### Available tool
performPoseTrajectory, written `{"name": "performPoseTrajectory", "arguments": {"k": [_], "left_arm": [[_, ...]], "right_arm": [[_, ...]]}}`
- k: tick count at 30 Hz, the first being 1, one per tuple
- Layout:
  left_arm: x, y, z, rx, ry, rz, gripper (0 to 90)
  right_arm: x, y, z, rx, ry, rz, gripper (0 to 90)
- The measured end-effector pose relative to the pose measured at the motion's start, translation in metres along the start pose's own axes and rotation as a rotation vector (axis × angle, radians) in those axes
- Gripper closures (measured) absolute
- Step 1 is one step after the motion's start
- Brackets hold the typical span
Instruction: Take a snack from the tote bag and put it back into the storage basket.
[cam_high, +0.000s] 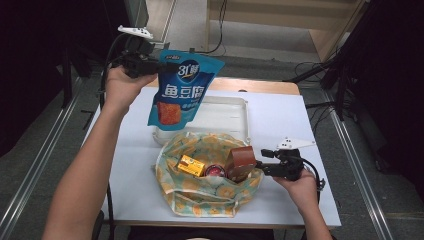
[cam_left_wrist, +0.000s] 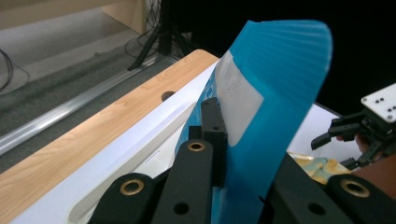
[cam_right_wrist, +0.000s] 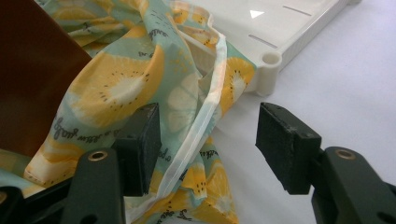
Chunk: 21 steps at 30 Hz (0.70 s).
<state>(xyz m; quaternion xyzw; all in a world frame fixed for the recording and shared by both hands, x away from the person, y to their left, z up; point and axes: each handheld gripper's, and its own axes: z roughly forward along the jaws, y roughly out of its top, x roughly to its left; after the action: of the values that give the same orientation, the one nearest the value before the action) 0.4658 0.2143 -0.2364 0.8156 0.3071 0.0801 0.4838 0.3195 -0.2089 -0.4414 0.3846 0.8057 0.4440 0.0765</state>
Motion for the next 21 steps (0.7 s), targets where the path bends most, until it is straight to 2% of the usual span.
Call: {"name": "performPoseTrajectory", "arguments": {"k": [10, 18, 21], "left_arm": [[0.008, 0.009, 0.038, 0.007, 0.007, 0.010, 90.0], [0.018, 0.004, 0.061, -0.016, 0.015, -0.001, 90.0], [0.023, -0.001, 0.065, 0.001, 0.005, -0.008, 90.0]], "right_arm": [[0.000, -0.001, 0.000, 0.001, 0.001, 0.004, 40.9], [0.000, -0.001, 0.000, 0.007, 0.000, 0.000, 40.9], [0.000, -0.001, 0.001, 0.009, 0.002, -0.003, 40.9]]}}
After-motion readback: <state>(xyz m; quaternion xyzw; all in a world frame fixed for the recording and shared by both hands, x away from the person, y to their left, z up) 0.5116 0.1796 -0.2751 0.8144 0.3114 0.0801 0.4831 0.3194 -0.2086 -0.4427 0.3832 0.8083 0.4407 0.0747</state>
